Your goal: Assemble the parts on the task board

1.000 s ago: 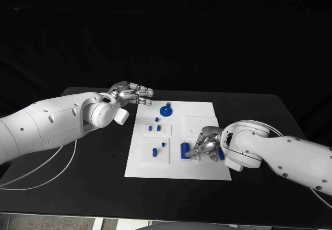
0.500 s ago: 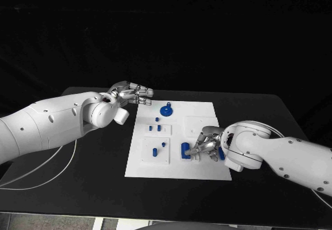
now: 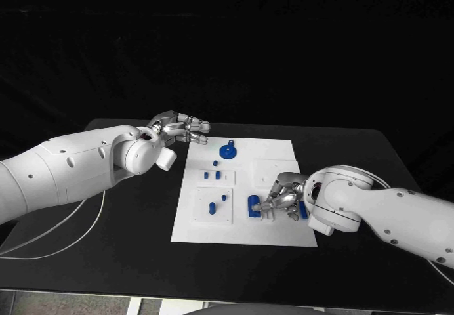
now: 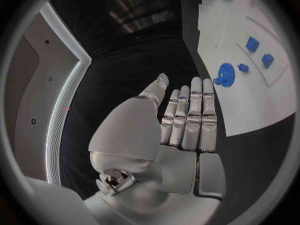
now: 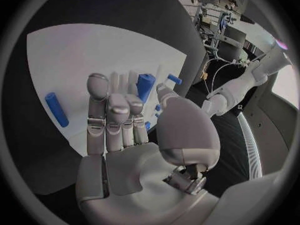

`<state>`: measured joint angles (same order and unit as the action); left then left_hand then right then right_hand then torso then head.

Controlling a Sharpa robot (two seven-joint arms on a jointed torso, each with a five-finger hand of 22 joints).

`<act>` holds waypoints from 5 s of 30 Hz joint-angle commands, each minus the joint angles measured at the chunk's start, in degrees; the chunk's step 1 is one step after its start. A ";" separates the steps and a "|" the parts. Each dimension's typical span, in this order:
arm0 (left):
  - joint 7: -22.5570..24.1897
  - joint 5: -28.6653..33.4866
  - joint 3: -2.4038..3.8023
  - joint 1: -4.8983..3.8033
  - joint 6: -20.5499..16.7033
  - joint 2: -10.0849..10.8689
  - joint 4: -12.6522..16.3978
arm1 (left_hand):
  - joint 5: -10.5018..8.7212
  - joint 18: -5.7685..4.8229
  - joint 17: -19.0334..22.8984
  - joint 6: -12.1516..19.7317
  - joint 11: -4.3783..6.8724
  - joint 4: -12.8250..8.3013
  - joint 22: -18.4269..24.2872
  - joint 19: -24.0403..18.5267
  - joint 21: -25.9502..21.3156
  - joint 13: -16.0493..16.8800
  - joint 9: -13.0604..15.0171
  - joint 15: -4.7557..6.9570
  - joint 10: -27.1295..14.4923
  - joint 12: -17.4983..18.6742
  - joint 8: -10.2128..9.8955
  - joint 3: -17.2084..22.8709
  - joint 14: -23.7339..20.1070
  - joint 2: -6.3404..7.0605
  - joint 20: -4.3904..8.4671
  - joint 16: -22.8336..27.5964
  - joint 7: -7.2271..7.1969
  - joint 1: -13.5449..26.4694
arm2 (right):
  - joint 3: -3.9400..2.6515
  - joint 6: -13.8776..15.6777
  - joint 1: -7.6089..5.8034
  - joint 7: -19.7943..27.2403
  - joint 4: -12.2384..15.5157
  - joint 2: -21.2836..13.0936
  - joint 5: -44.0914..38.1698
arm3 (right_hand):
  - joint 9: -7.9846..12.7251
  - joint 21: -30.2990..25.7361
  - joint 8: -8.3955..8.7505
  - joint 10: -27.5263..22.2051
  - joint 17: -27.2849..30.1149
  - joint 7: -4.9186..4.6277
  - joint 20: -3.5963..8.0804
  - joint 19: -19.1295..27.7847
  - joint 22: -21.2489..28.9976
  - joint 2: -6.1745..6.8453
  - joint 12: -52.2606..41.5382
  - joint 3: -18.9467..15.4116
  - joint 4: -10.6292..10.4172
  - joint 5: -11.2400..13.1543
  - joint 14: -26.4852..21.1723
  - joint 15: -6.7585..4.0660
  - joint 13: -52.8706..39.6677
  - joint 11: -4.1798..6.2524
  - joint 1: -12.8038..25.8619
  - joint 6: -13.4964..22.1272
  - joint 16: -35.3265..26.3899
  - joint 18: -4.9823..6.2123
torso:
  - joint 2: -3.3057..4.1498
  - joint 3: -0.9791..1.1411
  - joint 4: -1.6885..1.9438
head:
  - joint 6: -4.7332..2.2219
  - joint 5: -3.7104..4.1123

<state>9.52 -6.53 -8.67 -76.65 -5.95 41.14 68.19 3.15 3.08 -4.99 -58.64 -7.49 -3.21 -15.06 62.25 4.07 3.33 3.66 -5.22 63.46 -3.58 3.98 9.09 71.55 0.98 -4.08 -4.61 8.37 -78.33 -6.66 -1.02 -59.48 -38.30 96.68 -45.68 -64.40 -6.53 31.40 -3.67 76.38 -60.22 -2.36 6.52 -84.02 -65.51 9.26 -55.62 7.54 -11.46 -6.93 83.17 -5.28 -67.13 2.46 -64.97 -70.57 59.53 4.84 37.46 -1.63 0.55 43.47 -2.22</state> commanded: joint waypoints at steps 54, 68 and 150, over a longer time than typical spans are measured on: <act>-0.08 -0.41 -0.06 -0.06 1.40 0.14 0.07 | -0.18 -0.32 -0.09 0.48 0.12 0.43 0.56 0.48 0.31 0.04 0.09 -0.01 -0.36 -0.30 0.01 -0.09 -0.51 0.01 0.08 0.27 -0.04 0.20 | -1.34 0.46 0.73 1.17 0.19 -1.92 1.30 | -0.10 1.45 -0.01 1.39 -0.34 -0.63 0.25 -2.55 -0.15 -1.00 -3.70 2.75 1.47 0.80 -0.06 -0.18 -2.99 -0.38 0.48 1.98 0.91 -0.06 | -0.03 0.06 -0.03 | -0.12 0.34; 1.76 -0.37 -0.15 -0.05 0.46 0.91 0.52 | -0.20 -0.33 -0.15 0.35 0.22 0.55 0.91 0.70 0.42 0.04 0.10 0.09 -0.06 -0.31 0.05 -0.18 -0.28 -0.03 0.16 0.17 -0.09 0.25 | -6.25 -5.76 0.67 3.38 -4.03 -6.76 4.01 | -0.51 2.29 0.02 1.84 -0.58 -1.01 -0.07 -2.50 -0.60 -3.97 -5.05 3.13 8.99 -0.53 -0.01 0.07 -4.31 -0.68 -1.33 3.30 1.31 0.00 | -0.14 0.14 -0.12 | -0.89 1.57; 0.44 -0.28 -1.40 0.00 1.91 1.82 0.77 | -0.20 -0.36 -0.12 0.69 0.16 0.55 1.44 0.75 0.42 0.04 0.09 0.03 -0.20 -0.29 0.01 -0.39 -0.40 -0.36 0.14 0.23 -0.01 0.39 | -11.12 -2.90 6.88 2.64 -8.39 -8.38 1.05 | -2.15 0.14 -0.04 1.49 1.08 -0.07 -0.10 -2.41 -0.74 -8.71 -2.88 17.44 24.59 -3.46 -0.04 0.12 -2.57 -0.12 -0.90 -1.02 -0.62 -0.86 | -0.34 0.18 -0.39 | -0.58 2.23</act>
<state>9.76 -6.75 -10.10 -76.62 -4.89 43.07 68.91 3.15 3.08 -5.04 -58.22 -7.49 -2.90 -13.66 62.66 4.30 3.33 3.67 -5.22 63.46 -3.58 3.98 8.78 71.55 0.98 -4.09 -4.61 8.37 -78.33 -17.77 -4.90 -52.63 -36.99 88.27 -54.02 -64.89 -8.21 31.60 -3.37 77.62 -59.13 -2.49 6.52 -84.02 -66.19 0.66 -58.55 22.57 10.44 -10.08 83.09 -5.15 -69.64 2.26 -66.03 -71.31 59.07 4.40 37.15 -1.42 0.13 42.92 -0.03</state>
